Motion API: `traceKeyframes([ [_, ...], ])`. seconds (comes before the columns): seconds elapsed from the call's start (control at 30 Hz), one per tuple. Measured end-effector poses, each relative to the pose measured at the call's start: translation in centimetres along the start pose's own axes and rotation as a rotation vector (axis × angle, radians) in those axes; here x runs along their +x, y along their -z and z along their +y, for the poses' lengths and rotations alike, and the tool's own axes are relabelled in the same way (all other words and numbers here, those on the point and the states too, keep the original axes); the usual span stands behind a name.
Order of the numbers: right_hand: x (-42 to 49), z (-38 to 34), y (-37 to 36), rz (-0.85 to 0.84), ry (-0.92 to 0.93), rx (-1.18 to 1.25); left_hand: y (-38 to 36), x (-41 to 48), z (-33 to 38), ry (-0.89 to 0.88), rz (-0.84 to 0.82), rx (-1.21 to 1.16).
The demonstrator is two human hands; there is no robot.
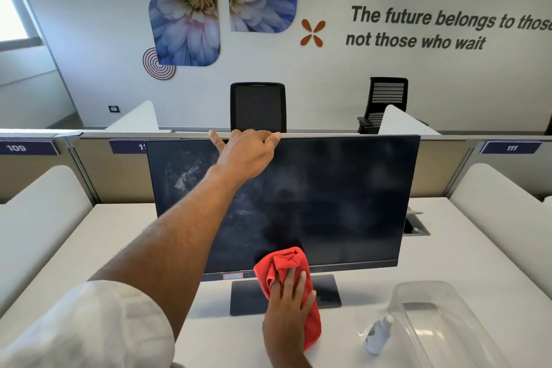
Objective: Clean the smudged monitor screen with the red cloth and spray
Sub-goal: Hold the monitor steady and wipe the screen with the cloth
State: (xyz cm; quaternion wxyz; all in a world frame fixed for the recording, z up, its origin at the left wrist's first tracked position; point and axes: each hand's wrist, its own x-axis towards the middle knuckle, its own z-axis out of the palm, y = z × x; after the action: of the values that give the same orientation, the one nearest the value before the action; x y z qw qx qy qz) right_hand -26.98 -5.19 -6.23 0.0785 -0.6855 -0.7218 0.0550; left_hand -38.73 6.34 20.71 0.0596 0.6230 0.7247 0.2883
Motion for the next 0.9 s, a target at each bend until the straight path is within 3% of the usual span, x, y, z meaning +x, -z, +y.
traceKeyframes([
  [0.1, 1.6, 1.9, 0.5, -0.038, -0.125, 0.105, 0.0, 0.0, 0.0, -0.008, 0.014, -0.010],
  [0.2, 3.1, 2.8, 1.0, 0.118, -0.353, 0.278, -0.1, 0.1, 0.0, -0.011, 0.014, -0.006],
  [0.3, 3.9, 2.8, 0.6, 0.178, -0.414, 0.363, -0.2, 0.2, 0.0, -0.017, 0.010, 0.005],
  [0.5, 2.1, -0.4, -0.5, 0.121, -0.287, 0.407, -0.2, 0.3, 0.0, -0.012, 0.028, 0.011],
  [0.67, 0.3, -2.9, -1.7, -0.082, -0.136, 0.414, -0.2, 0.2, 0.0, -0.019, 0.018, 0.017],
  [0.8, 0.0, -4.2, -1.1, -0.097, -0.091, 0.402, -0.1, 0.2, -0.1, -0.033, 0.001, 0.024],
  [0.9, -0.3, -4.7, -0.2, -0.044, -0.060, 0.531, 0.0, -0.1, -0.3, -0.085, -0.010, 0.032],
])
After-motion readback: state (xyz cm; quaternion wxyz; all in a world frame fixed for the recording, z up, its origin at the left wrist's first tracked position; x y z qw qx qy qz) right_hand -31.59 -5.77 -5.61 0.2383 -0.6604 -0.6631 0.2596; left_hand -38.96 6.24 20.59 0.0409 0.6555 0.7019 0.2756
